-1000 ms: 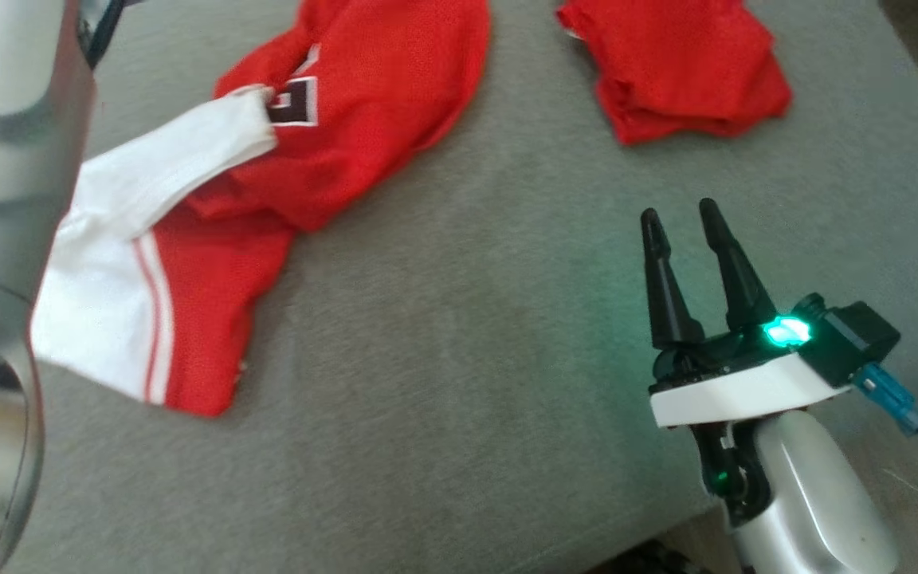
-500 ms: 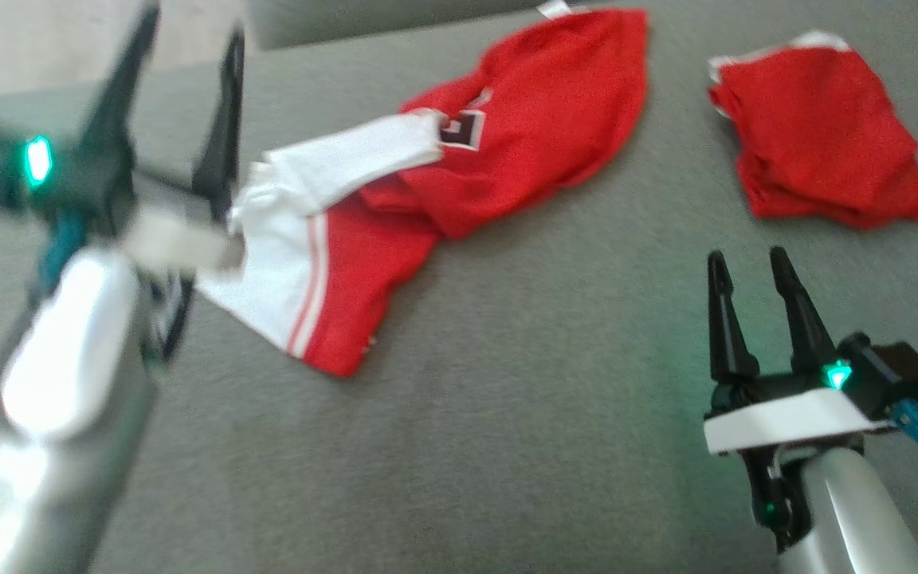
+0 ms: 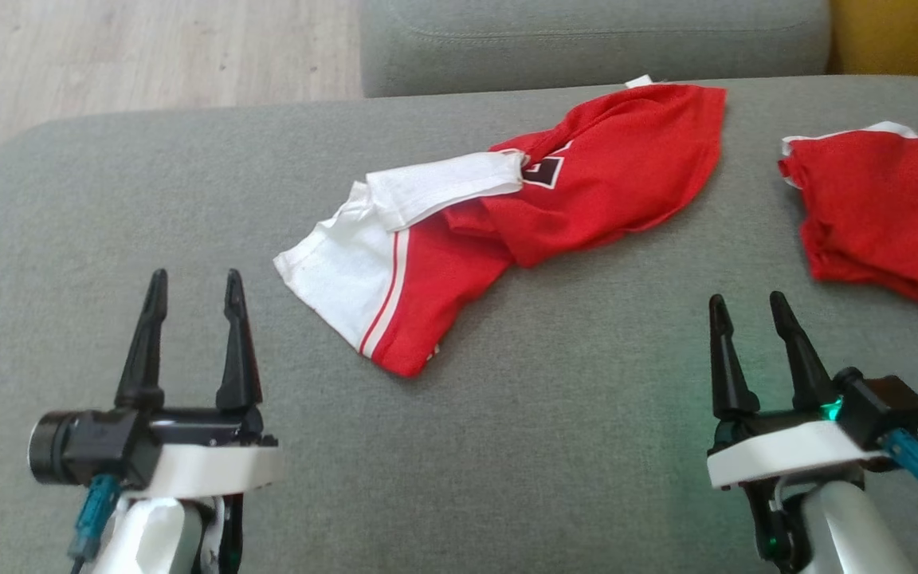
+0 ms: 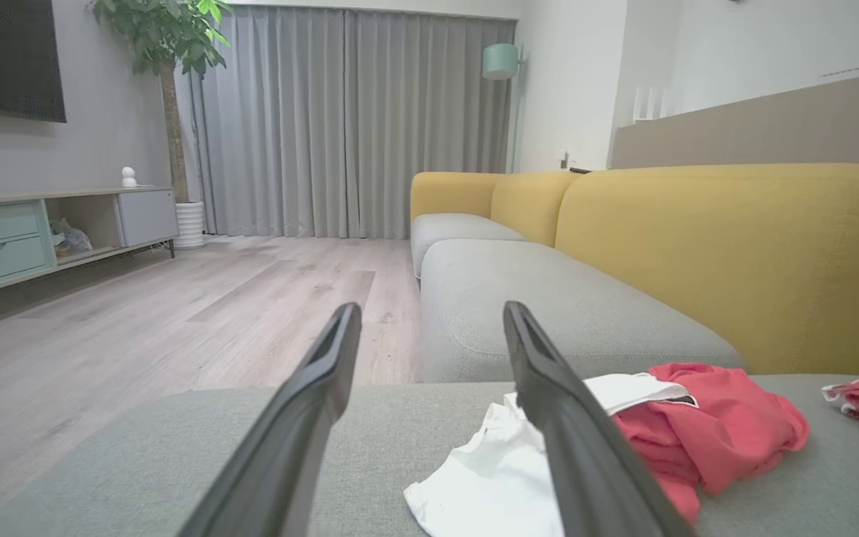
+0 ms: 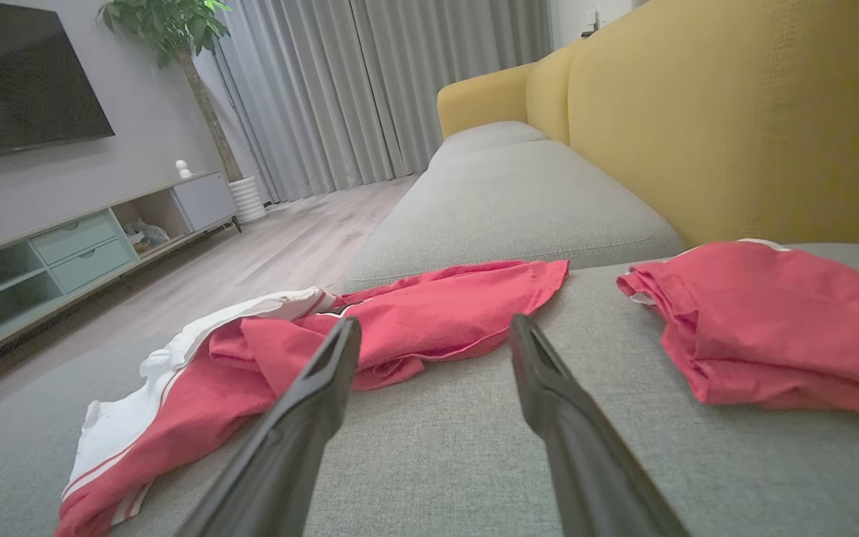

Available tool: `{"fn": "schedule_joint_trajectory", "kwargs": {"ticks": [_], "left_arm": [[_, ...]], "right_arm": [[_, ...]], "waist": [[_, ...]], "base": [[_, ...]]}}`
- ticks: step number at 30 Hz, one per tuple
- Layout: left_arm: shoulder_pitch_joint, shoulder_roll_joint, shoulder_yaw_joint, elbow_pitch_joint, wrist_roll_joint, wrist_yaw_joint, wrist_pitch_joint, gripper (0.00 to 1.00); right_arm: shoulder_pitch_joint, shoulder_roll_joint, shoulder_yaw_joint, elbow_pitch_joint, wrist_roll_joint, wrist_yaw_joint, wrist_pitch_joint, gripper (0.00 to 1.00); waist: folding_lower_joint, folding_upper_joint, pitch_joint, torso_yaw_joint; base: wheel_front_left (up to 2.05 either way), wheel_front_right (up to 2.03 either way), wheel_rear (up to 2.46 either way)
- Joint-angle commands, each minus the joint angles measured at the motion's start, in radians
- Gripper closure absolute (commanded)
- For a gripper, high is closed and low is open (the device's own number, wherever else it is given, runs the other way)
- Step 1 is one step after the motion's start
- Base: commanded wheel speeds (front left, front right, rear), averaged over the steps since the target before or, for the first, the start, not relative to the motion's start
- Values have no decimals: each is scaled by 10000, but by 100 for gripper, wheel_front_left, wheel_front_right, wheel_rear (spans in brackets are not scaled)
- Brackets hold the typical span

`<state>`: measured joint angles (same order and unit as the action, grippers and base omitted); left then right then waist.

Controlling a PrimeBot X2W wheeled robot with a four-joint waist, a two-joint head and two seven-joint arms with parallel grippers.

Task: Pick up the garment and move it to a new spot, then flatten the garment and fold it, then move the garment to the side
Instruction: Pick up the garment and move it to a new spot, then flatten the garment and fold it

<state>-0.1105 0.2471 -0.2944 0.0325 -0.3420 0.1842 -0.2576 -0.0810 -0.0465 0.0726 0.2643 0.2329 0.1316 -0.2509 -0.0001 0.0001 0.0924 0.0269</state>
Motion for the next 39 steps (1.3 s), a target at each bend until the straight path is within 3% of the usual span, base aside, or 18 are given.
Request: {"fn": "schedule_joint_trajectory", "kwargs": {"ticks": [1, 11, 21, 31, 33, 34, 39], "left_arm": [[-504, 91, 479, -412, 103, -51, -41, 0], [-851, -483, 379, -38, 624, -754, -41, 0], [-1357, -1078, 665, 328, 945, -1240, -41, 0], [-1461, -1398, 980, 406, 1219, -1541, -41, 0], [-1465, -1453, 1038, 423, 1275, -1586, -41, 0], [-1467, -1475, 1063, 440, 1306, -1608, -41, 0], [-1358, -1540, 1383, 526, 1422, -1689, -41, 0]], "right_arm": [[-171, -37, 231, -284, -151, -9, -109, 0], [-1577, -37, 1011, 601, -1175, -9, 456, 0], [-3599, -37, 1242, 3267, -1701, -9, 1606, 0], [-4616, -37, 775, 5015, -1634, -9, 1116, 2], [-4838, -37, 816, 5297, -1666, -9, 939, 91], [-4930, -37, 831, 5431, -1697, -9, 857, 100], [-5016, -37, 894, 5956, -1570, -9, 393, 100]], "waist": [[1, -1, 55, 96], [1, -1, 718, 948], [1, -1, 1340, 2005], [1, -1, 1571, 2301], [1, -1, 1616, 2285], [1, -1, 1619, 2262], [1, -1, 1297, 1795]], "base": [[0, 0, 0], [0, 0, 0], [0, 0, 0], [0, 0, 0], [0, 0, 0], [0, 0, 0], [0, 0, 0]]}}
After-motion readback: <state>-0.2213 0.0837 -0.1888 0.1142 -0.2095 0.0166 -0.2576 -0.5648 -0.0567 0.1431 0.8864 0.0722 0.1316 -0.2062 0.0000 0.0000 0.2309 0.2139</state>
